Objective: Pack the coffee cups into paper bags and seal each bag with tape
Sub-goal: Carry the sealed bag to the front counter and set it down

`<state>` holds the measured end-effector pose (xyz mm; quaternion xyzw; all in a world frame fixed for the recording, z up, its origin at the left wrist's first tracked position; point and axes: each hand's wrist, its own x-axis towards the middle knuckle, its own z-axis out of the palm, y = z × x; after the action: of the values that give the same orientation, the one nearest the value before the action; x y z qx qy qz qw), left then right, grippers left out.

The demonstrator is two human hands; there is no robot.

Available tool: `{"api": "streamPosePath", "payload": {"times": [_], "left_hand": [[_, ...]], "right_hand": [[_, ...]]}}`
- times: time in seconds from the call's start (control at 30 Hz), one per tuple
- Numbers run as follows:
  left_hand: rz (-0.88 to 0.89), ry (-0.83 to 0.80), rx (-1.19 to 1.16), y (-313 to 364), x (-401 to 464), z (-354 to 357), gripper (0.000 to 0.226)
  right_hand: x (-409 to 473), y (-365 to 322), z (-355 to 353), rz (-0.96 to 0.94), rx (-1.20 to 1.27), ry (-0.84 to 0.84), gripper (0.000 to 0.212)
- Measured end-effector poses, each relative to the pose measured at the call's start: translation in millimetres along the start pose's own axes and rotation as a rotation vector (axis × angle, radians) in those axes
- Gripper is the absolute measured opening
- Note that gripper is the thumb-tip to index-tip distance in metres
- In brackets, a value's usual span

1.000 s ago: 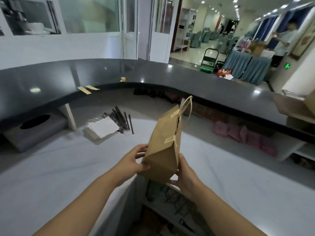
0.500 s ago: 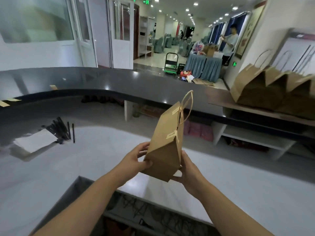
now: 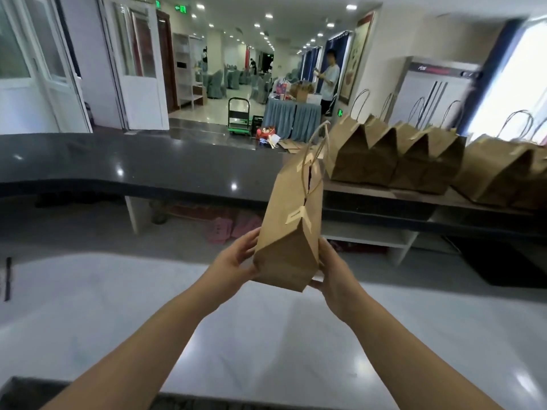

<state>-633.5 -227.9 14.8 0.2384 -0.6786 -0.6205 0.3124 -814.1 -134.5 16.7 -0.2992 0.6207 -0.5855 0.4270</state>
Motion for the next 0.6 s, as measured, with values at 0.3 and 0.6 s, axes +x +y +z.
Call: {"api": "streamPosePath", "payload": {"times": [0.3,0.6], "left_hand": [[0.122,0.013,-0.036,8.4,92.6,10.7,0.064],[0.120,0.004,0.055,0.9,192.1,2.5,0.070]], "right_hand": [[67.3,-55.2,-27.0,0.010,0.028,0.120,0.046],[149.6,-82.9,-28.7,-0.022,0.096,0.232,0.050]]}}
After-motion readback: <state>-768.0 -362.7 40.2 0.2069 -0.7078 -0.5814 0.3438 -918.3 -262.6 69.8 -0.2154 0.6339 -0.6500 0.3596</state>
